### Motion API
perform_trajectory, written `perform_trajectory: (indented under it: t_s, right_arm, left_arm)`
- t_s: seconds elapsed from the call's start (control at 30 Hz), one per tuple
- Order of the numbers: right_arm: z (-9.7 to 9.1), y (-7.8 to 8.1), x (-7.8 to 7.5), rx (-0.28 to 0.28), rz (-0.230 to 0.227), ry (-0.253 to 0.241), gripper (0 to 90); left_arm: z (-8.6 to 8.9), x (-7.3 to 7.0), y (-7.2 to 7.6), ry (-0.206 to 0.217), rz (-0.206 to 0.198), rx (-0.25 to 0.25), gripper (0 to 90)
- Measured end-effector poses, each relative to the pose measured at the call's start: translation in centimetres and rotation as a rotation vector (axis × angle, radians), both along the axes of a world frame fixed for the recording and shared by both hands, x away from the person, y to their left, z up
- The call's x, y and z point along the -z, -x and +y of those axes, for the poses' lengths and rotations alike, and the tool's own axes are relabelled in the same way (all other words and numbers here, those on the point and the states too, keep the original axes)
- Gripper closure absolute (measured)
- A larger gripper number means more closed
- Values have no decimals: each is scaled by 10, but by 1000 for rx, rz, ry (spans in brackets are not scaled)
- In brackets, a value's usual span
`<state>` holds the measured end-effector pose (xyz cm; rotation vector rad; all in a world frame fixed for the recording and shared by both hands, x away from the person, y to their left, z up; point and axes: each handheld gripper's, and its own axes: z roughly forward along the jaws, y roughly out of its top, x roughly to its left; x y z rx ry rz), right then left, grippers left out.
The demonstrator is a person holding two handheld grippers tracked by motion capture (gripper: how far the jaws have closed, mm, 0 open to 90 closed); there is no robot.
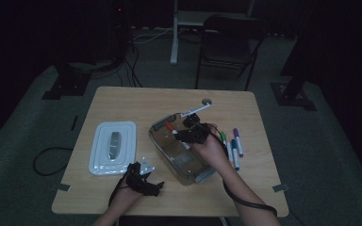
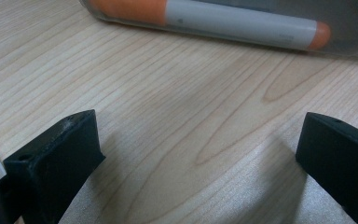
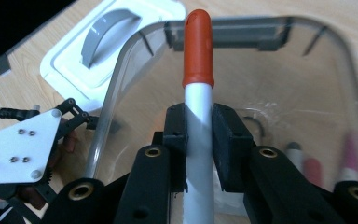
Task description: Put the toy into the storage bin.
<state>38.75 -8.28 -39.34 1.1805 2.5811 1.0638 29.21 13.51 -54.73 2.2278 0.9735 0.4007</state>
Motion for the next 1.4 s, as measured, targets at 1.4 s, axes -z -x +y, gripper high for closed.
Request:
perform_trajectory:
  t_s: [1.4]
  right_arm:
    - [59, -26, 68, -133, 282, 258, 754]
  left_arm:
    - [0, 0, 0, 1, -1, 1, 4]
